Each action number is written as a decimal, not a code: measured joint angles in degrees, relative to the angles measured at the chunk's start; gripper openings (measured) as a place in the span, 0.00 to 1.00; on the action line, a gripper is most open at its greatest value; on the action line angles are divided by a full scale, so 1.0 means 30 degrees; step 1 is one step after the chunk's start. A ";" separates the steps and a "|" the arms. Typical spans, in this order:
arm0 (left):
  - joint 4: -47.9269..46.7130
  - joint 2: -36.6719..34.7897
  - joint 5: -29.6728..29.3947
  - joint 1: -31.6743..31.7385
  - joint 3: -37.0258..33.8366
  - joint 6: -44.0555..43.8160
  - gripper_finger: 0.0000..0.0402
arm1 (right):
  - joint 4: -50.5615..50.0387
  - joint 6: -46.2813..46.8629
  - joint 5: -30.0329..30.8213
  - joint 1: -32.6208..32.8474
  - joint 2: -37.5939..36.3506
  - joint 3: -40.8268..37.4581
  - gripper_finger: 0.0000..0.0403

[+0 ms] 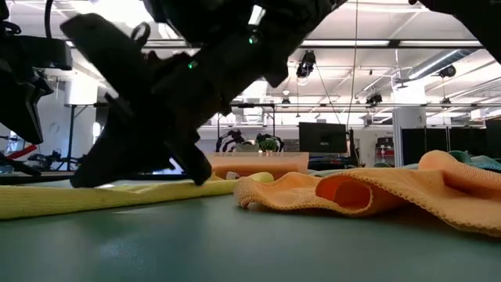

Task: Fold microfiber towels
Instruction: Fold the yellow towel

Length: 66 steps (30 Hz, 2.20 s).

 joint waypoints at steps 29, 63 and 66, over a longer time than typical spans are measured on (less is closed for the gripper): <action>0.4843 0.0015 0.0170 -0.0015 0.0000 0.5505 0.00 | -0.9731 -0.3272 -0.3715 0.1025 -0.2135 -0.0047 0.02; 1.3598 0.5458 0.5533 -0.0066 0.1872 1.2503 0.37 | -1.1849 -0.2454 0.0175 0.5040 -0.6889 -0.1459 0.03; 1.3593 0.6842 0.6082 -0.0066 0.2620 1.5378 0.37 | -1.0430 -0.1338 0.0253 0.5040 -0.6884 -0.1494 0.06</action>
